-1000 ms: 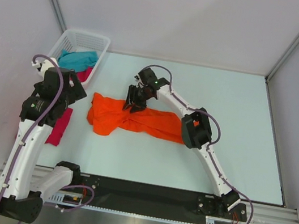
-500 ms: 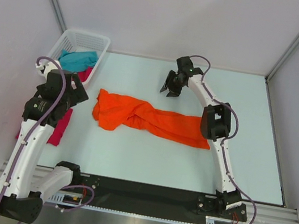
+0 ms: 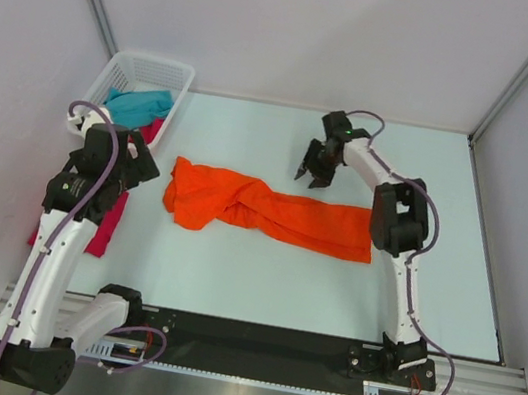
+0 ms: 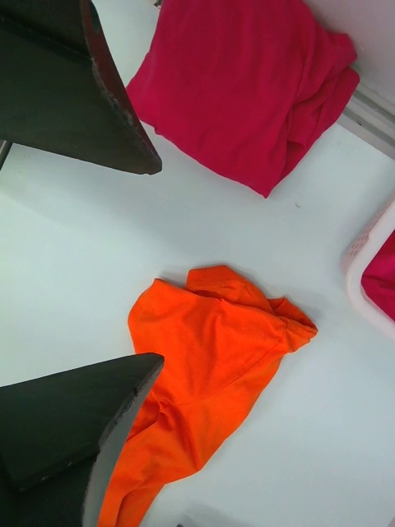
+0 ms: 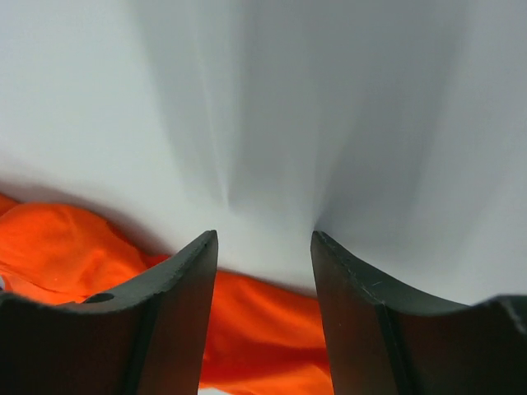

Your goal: Fold and stack the t-shirts

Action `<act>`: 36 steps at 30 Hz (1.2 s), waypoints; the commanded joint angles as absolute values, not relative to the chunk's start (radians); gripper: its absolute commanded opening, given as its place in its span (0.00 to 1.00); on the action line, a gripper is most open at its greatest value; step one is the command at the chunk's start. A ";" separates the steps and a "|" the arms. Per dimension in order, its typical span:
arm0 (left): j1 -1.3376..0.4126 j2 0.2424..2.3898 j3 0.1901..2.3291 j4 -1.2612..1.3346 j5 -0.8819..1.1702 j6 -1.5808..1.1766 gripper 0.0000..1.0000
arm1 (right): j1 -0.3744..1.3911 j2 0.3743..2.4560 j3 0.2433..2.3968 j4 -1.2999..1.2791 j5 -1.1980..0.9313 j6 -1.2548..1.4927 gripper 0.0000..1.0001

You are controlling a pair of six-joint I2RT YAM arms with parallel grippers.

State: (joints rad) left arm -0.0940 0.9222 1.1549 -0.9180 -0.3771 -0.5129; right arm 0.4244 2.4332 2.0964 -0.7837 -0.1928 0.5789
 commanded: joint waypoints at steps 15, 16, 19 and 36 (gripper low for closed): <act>-0.089 0.888 1.078 -0.854 -0.316 -0.494 0.98 | 0.212 2.212 1.732 -0.808 0.081 0.572 0.57; -0.089 0.887 1.077 -0.851 -0.316 -0.491 0.98 | 0.209 2.197 1.700 -0.807 0.087 0.575 0.57; -0.080 0.888 1.066 -0.841 -0.302 -0.488 0.98 | 0.178 2.158 1.631 -0.793 0.107 0.589 0.57; -0.072 0.911 1.023 -0.799 -0.239 -0.479 0.98 | 0.095 2.045 1.540 -0.778 0.215 0.572 0.58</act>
State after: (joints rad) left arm -0.0818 0.9131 1.0267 -0.8352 -0.2569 -0.5030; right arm 0.0811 2.0968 1.5700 -0.7757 0.1982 0.5896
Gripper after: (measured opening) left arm 0.984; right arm 0.578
